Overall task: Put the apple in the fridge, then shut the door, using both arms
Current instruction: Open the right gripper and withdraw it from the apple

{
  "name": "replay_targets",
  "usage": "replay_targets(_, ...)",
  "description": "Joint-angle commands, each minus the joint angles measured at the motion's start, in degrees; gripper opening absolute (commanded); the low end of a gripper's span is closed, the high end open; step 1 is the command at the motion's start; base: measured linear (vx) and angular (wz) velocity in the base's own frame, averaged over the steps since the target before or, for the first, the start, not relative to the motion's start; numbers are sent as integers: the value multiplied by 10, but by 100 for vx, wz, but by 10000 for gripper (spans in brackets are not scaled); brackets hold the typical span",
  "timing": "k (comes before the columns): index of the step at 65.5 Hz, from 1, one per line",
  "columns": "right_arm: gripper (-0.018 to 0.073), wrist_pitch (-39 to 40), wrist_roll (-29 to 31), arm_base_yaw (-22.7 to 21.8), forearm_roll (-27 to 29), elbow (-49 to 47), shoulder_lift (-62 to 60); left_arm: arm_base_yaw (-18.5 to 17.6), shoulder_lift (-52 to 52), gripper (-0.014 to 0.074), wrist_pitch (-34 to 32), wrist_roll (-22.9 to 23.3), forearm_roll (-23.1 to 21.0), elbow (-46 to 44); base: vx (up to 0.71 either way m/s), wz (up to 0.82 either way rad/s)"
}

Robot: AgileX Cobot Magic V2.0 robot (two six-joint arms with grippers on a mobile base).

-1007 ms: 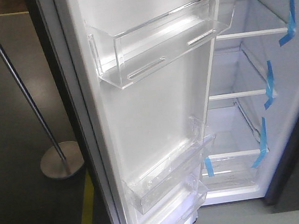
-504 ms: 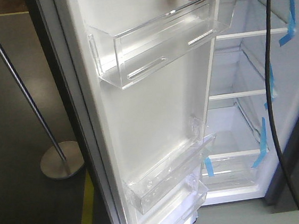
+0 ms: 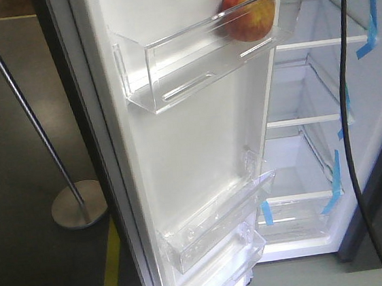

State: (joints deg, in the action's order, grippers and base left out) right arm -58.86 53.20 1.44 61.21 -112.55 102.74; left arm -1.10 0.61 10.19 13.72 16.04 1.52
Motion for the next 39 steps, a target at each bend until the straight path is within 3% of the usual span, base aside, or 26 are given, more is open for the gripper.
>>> replay_targets(1, 540, 21, 0, -2, 40, -17, -45, 1, 10, -8, -41, 2, 2, 8, 0, 0)
replay_targets(9, 392, 17, -5, -2, 38, -17, -79, 1, 10, -8, -41, 2, 2, 8, 0, 0)
replay_targets(22, -17, -2, -15, -2, 0, -17, -149, 1, 10, -8, -41, 2, 2, 8, 0, 0)
replay_targets(39, -3, -52, -92, -2, -107, -10, -229, 1, 10, -8, -42, 2, 2, 8, 0, 0)
